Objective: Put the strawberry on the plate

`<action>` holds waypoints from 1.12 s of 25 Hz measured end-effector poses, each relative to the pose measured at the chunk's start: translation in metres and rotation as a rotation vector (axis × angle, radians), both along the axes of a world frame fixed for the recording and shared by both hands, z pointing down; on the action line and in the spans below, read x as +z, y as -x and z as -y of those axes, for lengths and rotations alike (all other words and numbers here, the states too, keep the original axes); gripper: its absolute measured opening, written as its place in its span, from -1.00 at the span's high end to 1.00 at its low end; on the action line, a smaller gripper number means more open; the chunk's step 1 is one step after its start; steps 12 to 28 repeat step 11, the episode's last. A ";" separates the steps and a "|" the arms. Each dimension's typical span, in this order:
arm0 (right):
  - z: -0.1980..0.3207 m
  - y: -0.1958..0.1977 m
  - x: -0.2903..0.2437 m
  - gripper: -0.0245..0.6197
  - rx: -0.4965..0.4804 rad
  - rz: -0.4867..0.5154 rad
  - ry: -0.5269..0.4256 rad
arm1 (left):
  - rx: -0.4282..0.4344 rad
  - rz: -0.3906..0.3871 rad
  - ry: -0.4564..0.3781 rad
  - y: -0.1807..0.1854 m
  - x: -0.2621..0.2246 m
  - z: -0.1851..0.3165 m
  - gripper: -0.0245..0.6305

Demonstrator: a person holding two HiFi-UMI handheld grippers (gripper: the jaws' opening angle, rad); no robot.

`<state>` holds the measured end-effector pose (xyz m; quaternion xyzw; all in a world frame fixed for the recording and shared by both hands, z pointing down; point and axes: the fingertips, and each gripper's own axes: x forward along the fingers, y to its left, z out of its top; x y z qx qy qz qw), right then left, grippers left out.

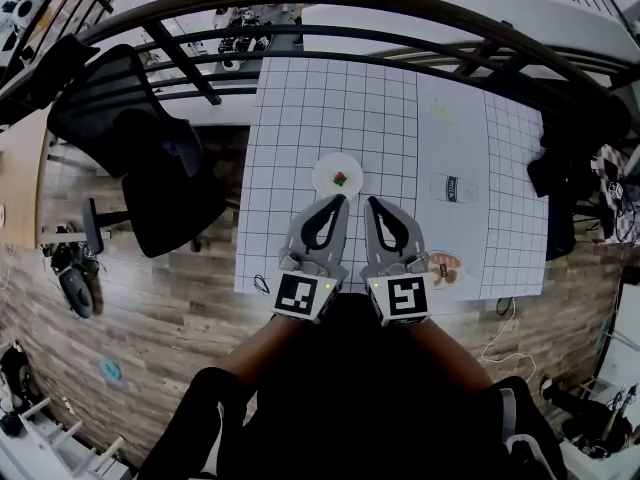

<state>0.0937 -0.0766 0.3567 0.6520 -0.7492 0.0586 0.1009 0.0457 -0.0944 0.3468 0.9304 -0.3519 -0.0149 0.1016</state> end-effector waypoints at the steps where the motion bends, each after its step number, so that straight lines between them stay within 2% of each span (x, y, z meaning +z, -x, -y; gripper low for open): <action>1: 0.000 0.002 -0.001 0.93 -0.005 -0.015 0.004 | -0.001 -0.001 -0.001 0.000 0.000 0.000 0.90; 5: -0.001 0.008 -0.002 0.93 -0.031 -0.041 0.007 | 0.003 -0.015 0.013 -0.002 0.004 -0.002 0.90; 28: 0.000 0.012 -0.001 0.93 -0.041 -0.038 0.013 | 0.017 -0.029 0.018 -0.007 0.003 -0.002 0.90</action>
